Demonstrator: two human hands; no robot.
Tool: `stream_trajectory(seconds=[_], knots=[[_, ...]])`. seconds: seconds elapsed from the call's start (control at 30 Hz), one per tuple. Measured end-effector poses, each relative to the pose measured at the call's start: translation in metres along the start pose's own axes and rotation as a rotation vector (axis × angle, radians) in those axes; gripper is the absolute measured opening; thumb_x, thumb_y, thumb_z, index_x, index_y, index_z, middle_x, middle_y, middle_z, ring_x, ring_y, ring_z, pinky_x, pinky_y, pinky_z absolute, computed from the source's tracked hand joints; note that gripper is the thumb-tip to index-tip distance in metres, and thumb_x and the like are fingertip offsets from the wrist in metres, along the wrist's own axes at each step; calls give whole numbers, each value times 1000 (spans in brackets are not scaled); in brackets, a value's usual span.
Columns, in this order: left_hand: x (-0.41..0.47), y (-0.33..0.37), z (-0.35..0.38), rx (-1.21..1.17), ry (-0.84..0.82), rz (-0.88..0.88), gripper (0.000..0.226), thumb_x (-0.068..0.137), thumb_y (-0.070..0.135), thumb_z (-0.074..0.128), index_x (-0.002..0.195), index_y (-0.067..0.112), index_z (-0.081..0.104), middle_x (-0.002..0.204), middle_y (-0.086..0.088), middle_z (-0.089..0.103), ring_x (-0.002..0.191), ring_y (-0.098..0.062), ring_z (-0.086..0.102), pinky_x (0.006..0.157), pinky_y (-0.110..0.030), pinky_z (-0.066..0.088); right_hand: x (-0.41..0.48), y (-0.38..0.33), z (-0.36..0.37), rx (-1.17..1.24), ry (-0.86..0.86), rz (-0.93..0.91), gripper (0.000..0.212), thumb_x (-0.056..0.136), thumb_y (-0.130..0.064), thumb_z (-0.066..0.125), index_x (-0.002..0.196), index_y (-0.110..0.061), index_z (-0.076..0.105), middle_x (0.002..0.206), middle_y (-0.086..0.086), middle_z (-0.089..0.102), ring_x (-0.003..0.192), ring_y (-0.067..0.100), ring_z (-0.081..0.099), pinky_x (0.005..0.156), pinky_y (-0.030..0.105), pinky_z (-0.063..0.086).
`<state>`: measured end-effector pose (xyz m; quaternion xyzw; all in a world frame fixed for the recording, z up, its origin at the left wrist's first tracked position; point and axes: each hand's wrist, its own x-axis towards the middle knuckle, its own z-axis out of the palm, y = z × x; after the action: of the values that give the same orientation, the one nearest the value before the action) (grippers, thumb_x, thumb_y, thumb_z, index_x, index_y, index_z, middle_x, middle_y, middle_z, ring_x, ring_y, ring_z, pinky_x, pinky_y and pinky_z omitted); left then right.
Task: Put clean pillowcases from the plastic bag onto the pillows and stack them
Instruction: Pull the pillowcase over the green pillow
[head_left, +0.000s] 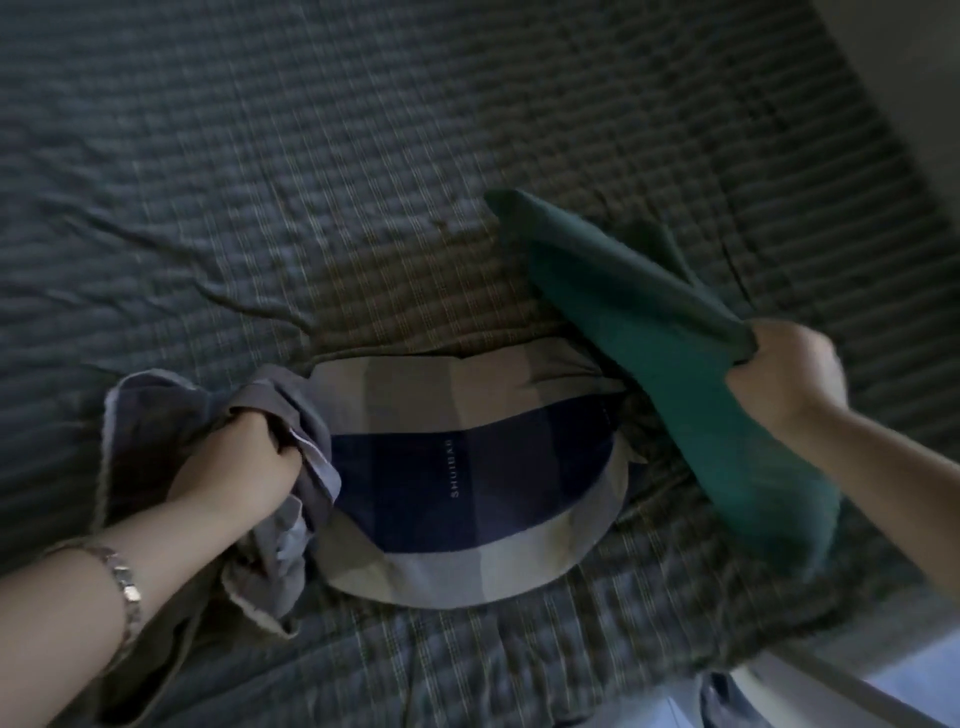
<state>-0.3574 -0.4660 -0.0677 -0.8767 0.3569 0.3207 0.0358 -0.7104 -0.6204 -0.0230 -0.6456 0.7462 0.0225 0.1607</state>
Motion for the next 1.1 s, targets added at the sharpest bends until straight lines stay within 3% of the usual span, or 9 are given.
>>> stream_trajectory(seconds=[0.13, 0.27, 0.37, 0.43, 0.6, 0.73, 0.8, 0.93, 1.1], knots=[[-4, -24, -21, -188, -7, -52, 18, 92, 15, 51, 97, 0, 59, 91, -20, 62, 80, -32, 56, 65, -32, 40, -82, -61, -42, 72, 183, -682, 17, 53, 5, 54, 62, -7, 62, 57, -4, 45, 60, 20, 52, 49, 20, 27], [-20, -64, -39, -243, 28, -49, 28, 88, 13, 54, 112, 0, 61, 114, -26, 61, 105, -40, 56, 84, -38, 44, -182, -115, 11, 17, -115, -1049, 23, 60, -15, 42, 61, -17, 65, 58, 0, 62, 53, 21, 60, 41, 22, 42], [-31, -94, -44, -256, 1, -81, 11, 88, 13, 54, 90, 3, 60, 89, -21, 61, 92, -38, 59, 70, -34, 41, -236, -151, 76, -166, -724, -876, 32, 82, -4, 50, 112, -13, 59, 106, 15, 64, 95, 34, 62, 72, 37, 48], [-29, -120, -42, -214, -44, -89, 13, 88, 17, 54, 82, 6, 55, 81, -18, 60, 83, -35, 58, 65, -33, 40, -259, -160, 113, -126, -835, -698, 36, 84, -5, 52, 120, -13, 49, 116, 16, 57, 103, 36, 57, 75, 36, 44], [-23, -168, -30, -105, -113, -146, 18, 88, 13, 54, 100, 7, 43, 93, -17, 56, 80, -29, 52, 64, -33, 38, -253, -149, 166, -59, -213, -516, 109, 37, -35, 87, 132, -10, 41, 125, 16, 46, 107, 38, 55, 83, 36, 52], [-17, -190, -17, -98, -142, -102, 18, 90, 14, 52, 102, 8, 40, 87, -12, 52, 76, -28, 51, 55, -31, 33, -217, -174, 156, -351, -126, -460, 152, 46, -65, 78, 143, -3, -21, 148, 27, -20, 137, 41, -18, 110, 51, -13], [-15, -198, -12, -117, -137, -108, 19, 90, 14, 53, 101, 10, 39, 90, -10, 52, 77, -28, 50, 60, -32, 37, -198, -180, 152, -455, -271, -325, 152, 51, -71, 73, 138, -5, -33, 147, 29, -26, 137, 43, -23, 109, 50, -17], [-21, -212, -13, -215, -116, -179, 24, 90, 12, 53, 110, 10, 39, 88, -7, 51, 76, -27, 50, 65, -35, 40, -186, -193, 152, -451, -417, -140, 142, 51, -58, 82, 146, -3, -7, 149, 24, 20, 138, 38, 21, 114, 44, 17], [-35, -218, -28, -270, -119, -211, 28, 90, 14, 53, 113, 10, 39, 101, -16, 57, 80, -30, 53, 59, -31, 37, -206, -204, 130, -442, -480, -240, 46, 80, -25, 64, 121, -11, 47, 114, 9, 58, 101, 28, 59, 70, 32, 43]])
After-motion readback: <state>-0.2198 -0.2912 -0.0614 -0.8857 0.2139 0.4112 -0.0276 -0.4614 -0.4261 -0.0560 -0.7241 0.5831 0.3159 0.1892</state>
